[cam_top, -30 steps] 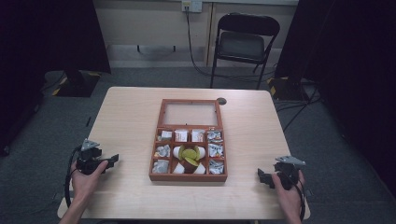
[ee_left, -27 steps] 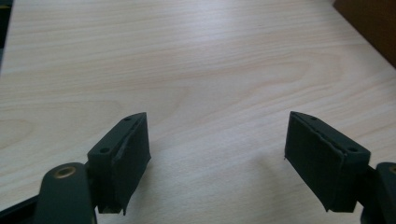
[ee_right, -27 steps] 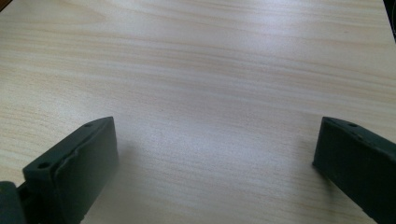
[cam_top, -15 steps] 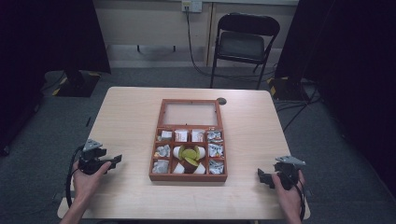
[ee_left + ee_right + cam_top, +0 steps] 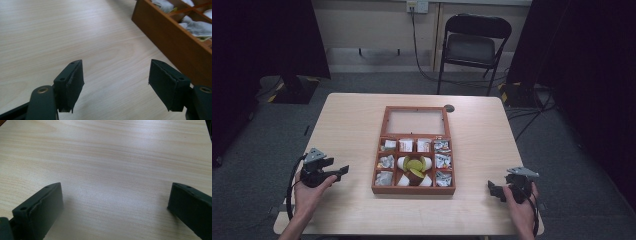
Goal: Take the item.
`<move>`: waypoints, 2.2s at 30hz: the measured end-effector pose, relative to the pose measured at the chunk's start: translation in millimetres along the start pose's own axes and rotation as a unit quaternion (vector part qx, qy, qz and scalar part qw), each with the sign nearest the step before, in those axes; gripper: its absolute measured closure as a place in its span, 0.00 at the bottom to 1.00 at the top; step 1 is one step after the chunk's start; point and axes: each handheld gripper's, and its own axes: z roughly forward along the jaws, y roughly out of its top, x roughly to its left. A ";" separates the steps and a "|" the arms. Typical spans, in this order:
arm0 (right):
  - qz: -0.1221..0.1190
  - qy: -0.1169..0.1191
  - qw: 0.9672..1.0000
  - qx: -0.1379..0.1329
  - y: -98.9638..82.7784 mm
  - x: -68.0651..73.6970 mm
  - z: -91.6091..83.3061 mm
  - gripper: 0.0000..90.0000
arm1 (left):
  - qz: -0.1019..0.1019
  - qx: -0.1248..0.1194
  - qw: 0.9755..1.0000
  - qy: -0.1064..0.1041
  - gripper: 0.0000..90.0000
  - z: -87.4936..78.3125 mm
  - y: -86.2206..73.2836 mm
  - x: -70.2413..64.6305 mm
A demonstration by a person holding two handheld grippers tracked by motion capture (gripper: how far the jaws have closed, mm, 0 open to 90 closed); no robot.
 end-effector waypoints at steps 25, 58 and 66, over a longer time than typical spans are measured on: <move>0.000 0.000 1.000 0.000 0.0 0.0 0.0 0.00 | 0.040 -0.009 0.998 -0.053 0.34 -3.0 21.5 -36.2; 0.001 -0.001 1.000 0.000 0.1 0.2 0.1 0.00 | 0.095 0.000 0.988 -0.123 0.34 31.0 68.6 -102.6; 0.001 -0.001 1.000 0.000 0.0 0.3 0.1 0.00 | 0.092 0.001 0.986 -0.140 0.34 40.9 72.6 -115.7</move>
